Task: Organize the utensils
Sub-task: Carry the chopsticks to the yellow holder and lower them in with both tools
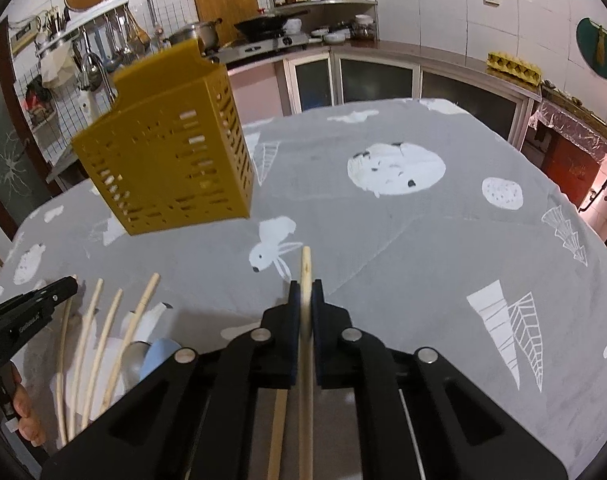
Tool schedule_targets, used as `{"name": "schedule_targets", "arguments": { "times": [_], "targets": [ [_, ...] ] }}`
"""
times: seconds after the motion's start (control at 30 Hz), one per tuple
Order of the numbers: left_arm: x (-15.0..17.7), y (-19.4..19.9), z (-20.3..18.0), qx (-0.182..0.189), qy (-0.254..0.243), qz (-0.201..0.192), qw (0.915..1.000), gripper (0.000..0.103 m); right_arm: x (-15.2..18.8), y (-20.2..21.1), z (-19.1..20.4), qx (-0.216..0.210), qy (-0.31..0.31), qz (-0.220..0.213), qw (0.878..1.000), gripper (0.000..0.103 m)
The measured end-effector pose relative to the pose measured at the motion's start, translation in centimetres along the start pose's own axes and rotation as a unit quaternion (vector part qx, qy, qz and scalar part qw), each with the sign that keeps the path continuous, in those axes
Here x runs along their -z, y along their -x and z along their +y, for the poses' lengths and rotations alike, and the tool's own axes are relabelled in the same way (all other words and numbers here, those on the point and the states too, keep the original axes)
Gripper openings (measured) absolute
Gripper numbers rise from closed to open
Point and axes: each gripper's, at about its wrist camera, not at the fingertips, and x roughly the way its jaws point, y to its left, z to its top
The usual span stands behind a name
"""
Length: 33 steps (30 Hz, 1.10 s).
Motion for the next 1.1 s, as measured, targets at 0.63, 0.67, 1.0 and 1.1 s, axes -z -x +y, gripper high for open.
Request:
{"name": "schedule_targets", "arguments": {
  "times": [0.63, 0.67, 1.0, 1.1],
  "targets": [
    [-2.3, 11.6, -0.8, 0.007, -0.025, -0.200, 0.9795, 0.005, -3.1, 6.4, 0.4, -0.056, 0.009, -0.137, 0.989, 0.006],
    [-2.4, 11.9, -0.8, 0.009, -0.027, -0.206, 0.9782, 0.005, -3.2, 6.7, 0.4, -0.055, 0.011, -0.144, 0.988, 0.006],
    [-2.8, 13.4, 0.0, 0.014, -0.023, -0.238, 0.9708, 0.004, -4.2, 10.2, 2.1, -0.051, 0.039, -0.228, 0.972, 0.006],
    [-2.9, 13.6, 0.4, 0.016, -0.020, -0.245, 0.9692, 0.004, -4.5, 10.0, 2.3, -0.053, 0.042, -0.232, 0.970, 0.006]
  ]
}}
